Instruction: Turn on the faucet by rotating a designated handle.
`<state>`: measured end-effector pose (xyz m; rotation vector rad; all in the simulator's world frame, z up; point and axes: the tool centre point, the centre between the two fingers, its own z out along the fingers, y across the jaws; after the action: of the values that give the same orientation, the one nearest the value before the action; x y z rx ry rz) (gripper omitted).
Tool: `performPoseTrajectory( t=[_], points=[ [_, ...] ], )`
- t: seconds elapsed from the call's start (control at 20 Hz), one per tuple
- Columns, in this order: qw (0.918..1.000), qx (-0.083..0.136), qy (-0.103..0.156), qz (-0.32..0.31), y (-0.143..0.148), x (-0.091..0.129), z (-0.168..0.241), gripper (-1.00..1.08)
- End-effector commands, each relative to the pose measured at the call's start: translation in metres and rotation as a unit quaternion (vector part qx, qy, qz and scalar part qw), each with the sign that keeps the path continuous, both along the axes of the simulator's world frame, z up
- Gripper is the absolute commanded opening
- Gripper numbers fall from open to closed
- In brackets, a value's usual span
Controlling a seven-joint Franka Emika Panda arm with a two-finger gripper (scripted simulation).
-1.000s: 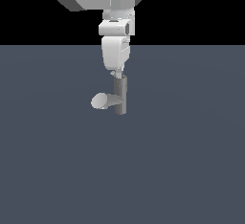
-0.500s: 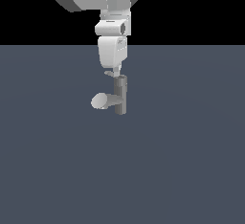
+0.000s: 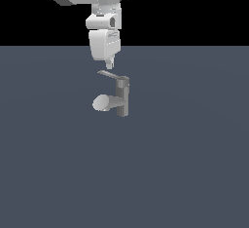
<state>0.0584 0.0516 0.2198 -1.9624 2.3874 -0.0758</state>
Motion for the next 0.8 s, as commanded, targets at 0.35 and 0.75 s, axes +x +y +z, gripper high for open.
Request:
performPoseTrajectory(
  t=[0.35,0.75],
  points=[
    [0.9996,-0.003,0.023,-0.015,-0.013,0.007,-0.022,-1.00],
    [0.9996,-0.001,0.027,-0.002,0.003,0.026,-0.027,-1.00]
  ],
)
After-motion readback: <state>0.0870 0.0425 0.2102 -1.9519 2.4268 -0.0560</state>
